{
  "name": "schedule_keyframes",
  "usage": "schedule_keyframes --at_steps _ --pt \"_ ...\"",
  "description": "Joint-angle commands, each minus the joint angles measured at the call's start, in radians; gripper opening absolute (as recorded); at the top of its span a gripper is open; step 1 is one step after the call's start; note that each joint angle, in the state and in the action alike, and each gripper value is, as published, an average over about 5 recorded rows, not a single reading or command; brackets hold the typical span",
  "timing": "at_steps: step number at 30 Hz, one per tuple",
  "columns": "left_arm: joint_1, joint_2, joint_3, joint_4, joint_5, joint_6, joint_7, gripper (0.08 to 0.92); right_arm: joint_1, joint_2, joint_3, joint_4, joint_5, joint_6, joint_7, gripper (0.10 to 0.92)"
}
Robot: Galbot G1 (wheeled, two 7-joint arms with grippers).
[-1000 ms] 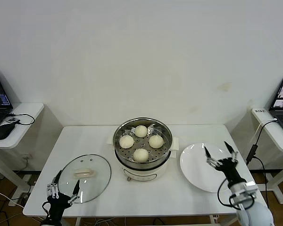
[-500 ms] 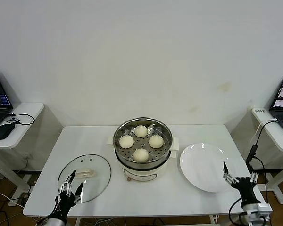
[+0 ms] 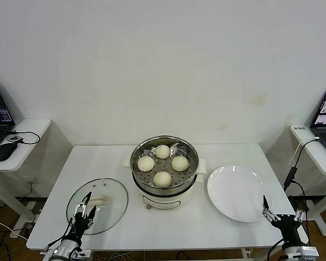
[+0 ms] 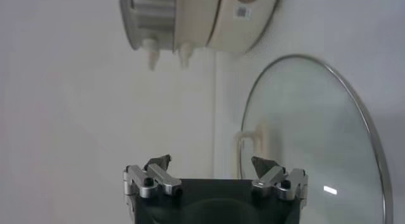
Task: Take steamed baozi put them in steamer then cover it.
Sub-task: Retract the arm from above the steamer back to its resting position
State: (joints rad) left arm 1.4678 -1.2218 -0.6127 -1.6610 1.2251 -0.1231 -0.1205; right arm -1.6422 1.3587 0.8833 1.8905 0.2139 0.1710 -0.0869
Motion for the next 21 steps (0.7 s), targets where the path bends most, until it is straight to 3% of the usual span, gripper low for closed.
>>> schedule_keyframes --at_steps 1,21 --pt "-0.119 0.005 0.014 0.084 0.033 0.008 0.008 0.823 -0.03 0.016 0.015 0.005 -0.012 0.002 0.005 0.823" --pt "-0.206 0.001 0.036 0.18 0.021 0.022 0.007 0.823 -0.032 0.028 0.005 0.002 -0.027 0.013 0.004 0.823"
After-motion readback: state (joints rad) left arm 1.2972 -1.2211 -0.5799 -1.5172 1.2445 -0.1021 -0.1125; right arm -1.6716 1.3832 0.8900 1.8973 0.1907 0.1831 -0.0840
